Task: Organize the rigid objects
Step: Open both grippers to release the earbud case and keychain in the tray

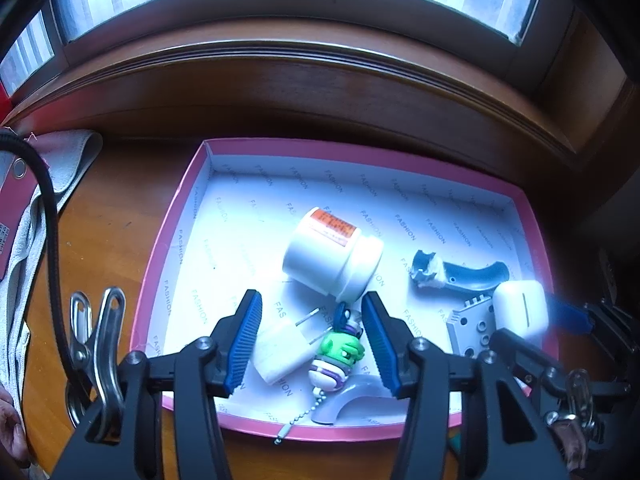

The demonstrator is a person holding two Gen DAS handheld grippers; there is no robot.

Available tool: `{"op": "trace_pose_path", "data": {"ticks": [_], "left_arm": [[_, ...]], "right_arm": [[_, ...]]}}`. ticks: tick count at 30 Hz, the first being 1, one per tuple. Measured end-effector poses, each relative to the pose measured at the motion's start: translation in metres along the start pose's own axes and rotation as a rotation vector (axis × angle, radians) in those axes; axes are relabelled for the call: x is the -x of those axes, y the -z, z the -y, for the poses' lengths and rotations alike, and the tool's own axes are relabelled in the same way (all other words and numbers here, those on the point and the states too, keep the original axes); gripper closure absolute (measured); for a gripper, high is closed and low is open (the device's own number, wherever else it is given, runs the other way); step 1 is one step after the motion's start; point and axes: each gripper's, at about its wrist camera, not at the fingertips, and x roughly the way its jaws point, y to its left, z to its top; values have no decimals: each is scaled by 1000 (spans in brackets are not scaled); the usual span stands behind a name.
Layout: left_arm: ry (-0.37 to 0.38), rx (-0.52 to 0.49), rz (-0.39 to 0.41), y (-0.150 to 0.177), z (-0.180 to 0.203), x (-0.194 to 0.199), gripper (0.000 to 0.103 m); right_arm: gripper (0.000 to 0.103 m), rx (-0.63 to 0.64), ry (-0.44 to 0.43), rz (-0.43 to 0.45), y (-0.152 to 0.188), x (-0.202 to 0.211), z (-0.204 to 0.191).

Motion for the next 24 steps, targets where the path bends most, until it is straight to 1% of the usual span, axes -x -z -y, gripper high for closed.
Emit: {"op": "trace_pose_path", "data": {"ticks": [11,18,19,21,24], "left_arm": [[0,-3,-1,-1,0,-2,49],[-4,1,0,-1,1,-6,49],[-4,2,0,-1,3,-9,49],[-2,4,2,0,3,-9,49],[-3,3,7,0,1,-7,49]], "right_arm": [[42,-6,-11,-3,-2,-1,2],[41,-1,1,28,-2,5,1],[41,1,1,34,-2,7,1],[32,7,3,45,-3,10,0],[32,6,-9,52,-3,13,1]]}}
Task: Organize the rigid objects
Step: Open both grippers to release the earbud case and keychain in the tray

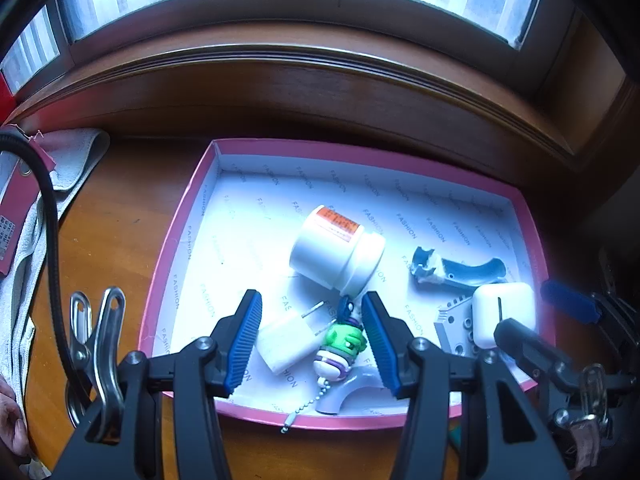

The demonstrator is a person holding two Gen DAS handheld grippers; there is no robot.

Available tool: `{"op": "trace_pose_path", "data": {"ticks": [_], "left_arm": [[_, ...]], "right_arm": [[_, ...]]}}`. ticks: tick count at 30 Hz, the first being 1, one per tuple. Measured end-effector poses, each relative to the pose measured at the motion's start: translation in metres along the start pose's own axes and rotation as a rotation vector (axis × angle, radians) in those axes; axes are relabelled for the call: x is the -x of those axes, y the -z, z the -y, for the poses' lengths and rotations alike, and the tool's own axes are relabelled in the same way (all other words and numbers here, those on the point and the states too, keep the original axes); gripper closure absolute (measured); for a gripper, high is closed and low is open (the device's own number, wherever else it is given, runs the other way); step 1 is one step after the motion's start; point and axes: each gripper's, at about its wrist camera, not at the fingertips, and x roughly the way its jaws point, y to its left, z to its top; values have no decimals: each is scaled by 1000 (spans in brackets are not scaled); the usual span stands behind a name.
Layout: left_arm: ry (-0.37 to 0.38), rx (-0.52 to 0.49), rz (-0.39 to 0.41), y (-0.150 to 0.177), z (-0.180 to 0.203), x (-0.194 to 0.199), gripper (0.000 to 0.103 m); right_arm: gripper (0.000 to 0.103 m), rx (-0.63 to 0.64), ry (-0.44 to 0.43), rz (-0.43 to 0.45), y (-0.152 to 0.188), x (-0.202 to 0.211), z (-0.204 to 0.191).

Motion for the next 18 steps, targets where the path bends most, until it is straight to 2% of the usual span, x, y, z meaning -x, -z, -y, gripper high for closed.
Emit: {"op": "trace_pose_path", "data": {"ticks": [18], "left_arm": [[0,11,40,11,-6,26,49]], "right_arm": [[32,0,-29,23,12,25,-10]]}}
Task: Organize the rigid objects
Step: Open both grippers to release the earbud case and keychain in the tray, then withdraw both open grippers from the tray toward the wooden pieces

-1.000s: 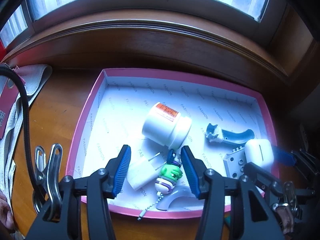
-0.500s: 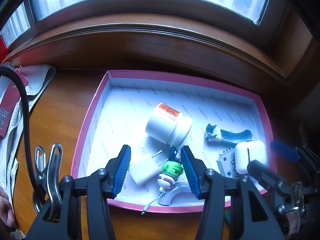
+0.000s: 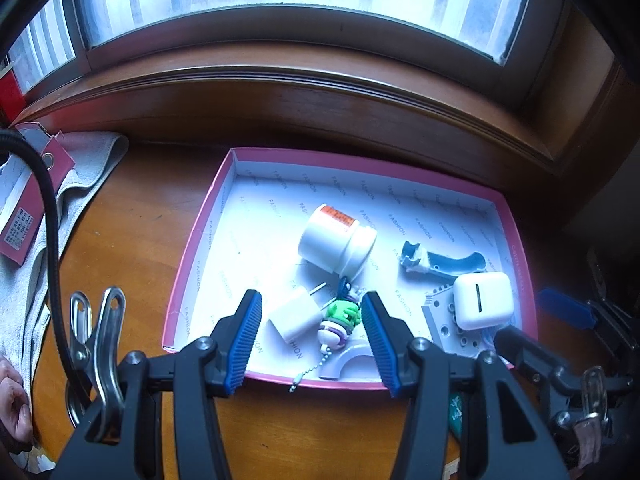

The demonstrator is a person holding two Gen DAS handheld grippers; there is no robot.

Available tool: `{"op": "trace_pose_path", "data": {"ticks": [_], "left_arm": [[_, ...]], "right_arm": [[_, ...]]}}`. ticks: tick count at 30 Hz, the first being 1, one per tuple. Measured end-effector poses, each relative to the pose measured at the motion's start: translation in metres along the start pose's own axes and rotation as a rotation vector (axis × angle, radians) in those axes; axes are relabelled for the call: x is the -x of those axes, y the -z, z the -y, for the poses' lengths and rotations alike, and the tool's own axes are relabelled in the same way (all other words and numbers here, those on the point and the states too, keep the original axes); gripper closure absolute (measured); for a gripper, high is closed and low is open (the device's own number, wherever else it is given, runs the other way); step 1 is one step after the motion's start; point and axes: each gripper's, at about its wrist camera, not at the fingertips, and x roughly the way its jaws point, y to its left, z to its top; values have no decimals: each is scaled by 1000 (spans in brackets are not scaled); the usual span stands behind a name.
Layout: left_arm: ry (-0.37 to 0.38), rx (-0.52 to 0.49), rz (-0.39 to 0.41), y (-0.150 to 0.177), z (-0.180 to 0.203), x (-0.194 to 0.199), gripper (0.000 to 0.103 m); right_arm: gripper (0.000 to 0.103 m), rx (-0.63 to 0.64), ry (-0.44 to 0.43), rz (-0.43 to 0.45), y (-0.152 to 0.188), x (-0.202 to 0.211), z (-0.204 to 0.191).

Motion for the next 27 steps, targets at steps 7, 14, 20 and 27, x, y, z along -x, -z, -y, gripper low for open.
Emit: {"op": "trace_pose_path", "data": {"ticks": [7,14,20,27], "left_arm": [[-6,-4,19,6,1,17,49],[-7,-12,27,19,1,33,49],[-7,-23,21,34,0,42,49],[-1,-34,3,54,-2,47,49]], "right_arm": [[32,0,-4,14,10,14,-4],[32,-10,-9,22,24,26,-6],[32,-16,-7,15,41,33,-8],[32,-38,-16,-12,63,37,-5]]}}
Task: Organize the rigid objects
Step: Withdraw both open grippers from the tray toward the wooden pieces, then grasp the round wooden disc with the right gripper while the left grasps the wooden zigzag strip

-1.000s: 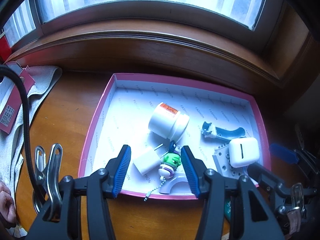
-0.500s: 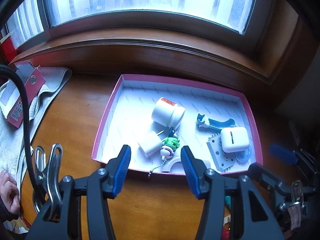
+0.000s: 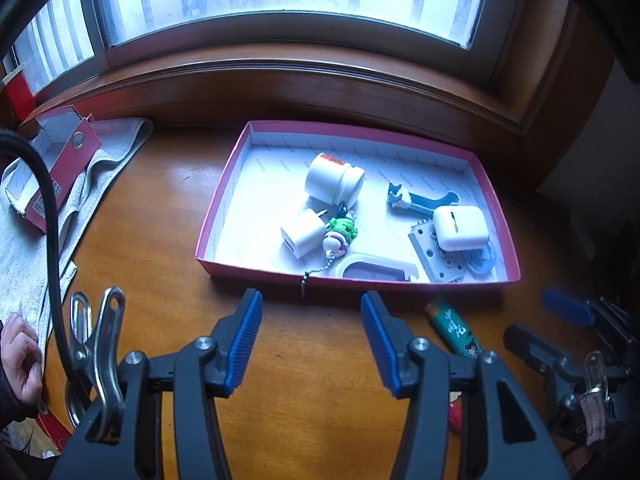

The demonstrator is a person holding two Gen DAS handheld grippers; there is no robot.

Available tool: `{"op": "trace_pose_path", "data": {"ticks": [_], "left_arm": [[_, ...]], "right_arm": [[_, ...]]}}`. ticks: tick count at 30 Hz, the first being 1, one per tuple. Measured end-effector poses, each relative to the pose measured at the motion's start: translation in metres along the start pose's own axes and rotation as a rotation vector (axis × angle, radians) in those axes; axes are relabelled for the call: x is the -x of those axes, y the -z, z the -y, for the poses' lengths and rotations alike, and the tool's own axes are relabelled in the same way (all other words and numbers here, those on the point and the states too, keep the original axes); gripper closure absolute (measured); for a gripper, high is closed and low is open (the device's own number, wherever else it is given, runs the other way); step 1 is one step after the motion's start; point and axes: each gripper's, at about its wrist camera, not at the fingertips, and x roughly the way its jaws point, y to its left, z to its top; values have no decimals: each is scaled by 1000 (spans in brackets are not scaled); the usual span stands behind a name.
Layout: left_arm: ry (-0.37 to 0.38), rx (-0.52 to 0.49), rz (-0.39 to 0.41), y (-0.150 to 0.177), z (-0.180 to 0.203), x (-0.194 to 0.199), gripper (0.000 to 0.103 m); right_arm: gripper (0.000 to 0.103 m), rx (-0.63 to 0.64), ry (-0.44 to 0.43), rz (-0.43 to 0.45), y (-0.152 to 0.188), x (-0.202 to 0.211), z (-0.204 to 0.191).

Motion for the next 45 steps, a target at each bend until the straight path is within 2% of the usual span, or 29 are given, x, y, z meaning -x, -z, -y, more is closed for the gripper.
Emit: {"op": "trace_pose_path", "data": {"ticks": [4,10,15,18,25,36,45], "left_arm": [[11,-4,-14,11,-1,1,49],[15,-12,-29,27,-3,2,49],[21,-23,-47,36,-3,1,49],[26,-30,-52,39,-2,0,49],[38,-37,-53,41,1,1,49],[51,-55,-66,40,15,-3,49],[48,-55,-82,41,24,-5,49]], "right_arm": [[33,-2,-2,-29,14,-2,-3],[43,21,-6,-74,38,-5,-11],[61,28,6,-100,50,-7,-13],[66,23,6,-110,53,-7,-13],[67,51,29,-133,57,-15,-16],[67,42,17,-127,57,-14,-8],[67,123,-6,-141,60,-20,-22]]}}
